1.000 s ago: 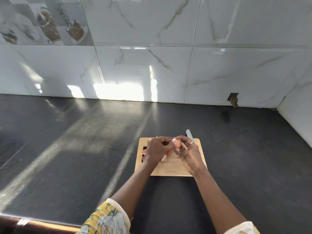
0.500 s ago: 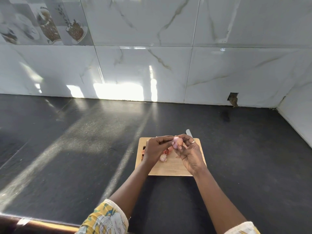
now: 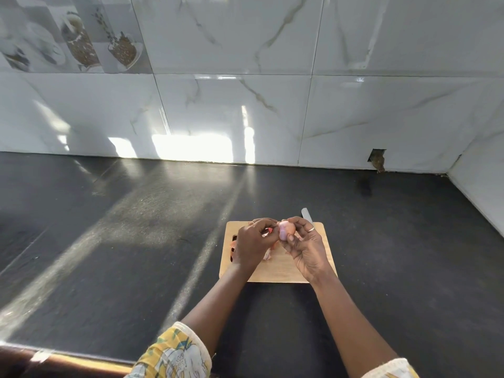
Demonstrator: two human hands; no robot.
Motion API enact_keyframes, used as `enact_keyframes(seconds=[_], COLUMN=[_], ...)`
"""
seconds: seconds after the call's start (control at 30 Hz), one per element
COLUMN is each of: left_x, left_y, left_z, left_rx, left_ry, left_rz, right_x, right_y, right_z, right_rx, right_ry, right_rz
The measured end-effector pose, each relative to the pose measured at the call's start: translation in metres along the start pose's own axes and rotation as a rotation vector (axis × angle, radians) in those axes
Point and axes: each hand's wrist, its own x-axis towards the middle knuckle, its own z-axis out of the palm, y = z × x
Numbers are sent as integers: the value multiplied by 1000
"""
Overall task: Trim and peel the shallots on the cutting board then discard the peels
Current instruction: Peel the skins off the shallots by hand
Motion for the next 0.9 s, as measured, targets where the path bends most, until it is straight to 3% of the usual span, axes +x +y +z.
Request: enact_keyframes(seconds=[0.5, 0.9], left_x=[4, 4], left_y=[2, -5], left_z=[-7, -12], left_rx=[-40, -44], left_ry=[-2, -84], left_rz=[-383, -456], right_x=[-5, -7], right_y=[4, 5], right_z=[-2, -8], right_rx=[86, 231], right_ry=[-95, -184], right_rz=[95, 128])
